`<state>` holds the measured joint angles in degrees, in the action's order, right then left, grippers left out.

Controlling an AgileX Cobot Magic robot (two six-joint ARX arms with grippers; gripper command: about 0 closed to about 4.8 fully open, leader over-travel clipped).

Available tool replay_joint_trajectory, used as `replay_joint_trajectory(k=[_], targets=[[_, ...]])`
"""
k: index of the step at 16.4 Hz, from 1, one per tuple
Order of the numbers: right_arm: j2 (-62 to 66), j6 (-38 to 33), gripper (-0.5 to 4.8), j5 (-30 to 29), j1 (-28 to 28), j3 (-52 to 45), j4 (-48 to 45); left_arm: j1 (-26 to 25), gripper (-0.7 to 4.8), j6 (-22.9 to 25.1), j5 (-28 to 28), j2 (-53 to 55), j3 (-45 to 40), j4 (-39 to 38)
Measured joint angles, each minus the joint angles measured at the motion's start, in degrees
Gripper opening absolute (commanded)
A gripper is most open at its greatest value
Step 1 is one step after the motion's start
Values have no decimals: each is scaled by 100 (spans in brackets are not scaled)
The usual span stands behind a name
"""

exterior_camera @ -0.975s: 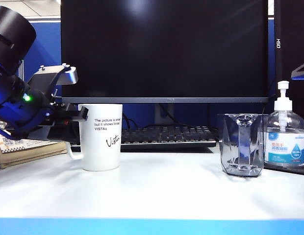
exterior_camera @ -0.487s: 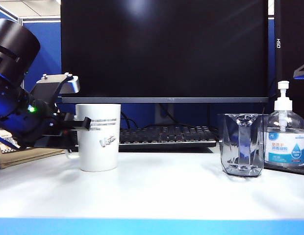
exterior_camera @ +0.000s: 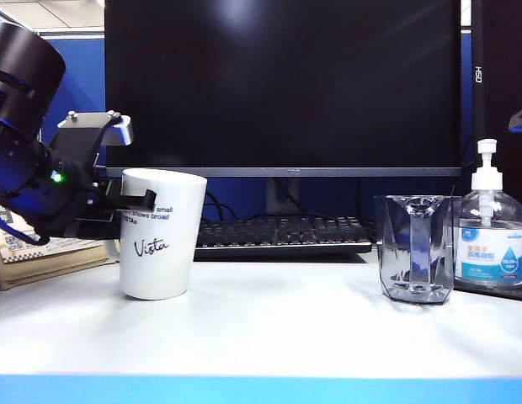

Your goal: Swap the positions of the transparent plastic cup and the white ceramic cup.

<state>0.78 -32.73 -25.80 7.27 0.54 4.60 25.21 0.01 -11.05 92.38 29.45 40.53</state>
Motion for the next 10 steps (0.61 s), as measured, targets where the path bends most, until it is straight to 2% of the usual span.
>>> replay_joint_trajectory(k=[3,6,10], targets=[[0,-74,306,-166,2,0,136,0,-6,0,-4,0,0,-2],[278,-203,344,-485,4,2,339,-17,-6,-116,101,-2,7,-96],[1045,-173,347,-387,7,0,24,-13,-6,-415,426,-4,4,-245]])
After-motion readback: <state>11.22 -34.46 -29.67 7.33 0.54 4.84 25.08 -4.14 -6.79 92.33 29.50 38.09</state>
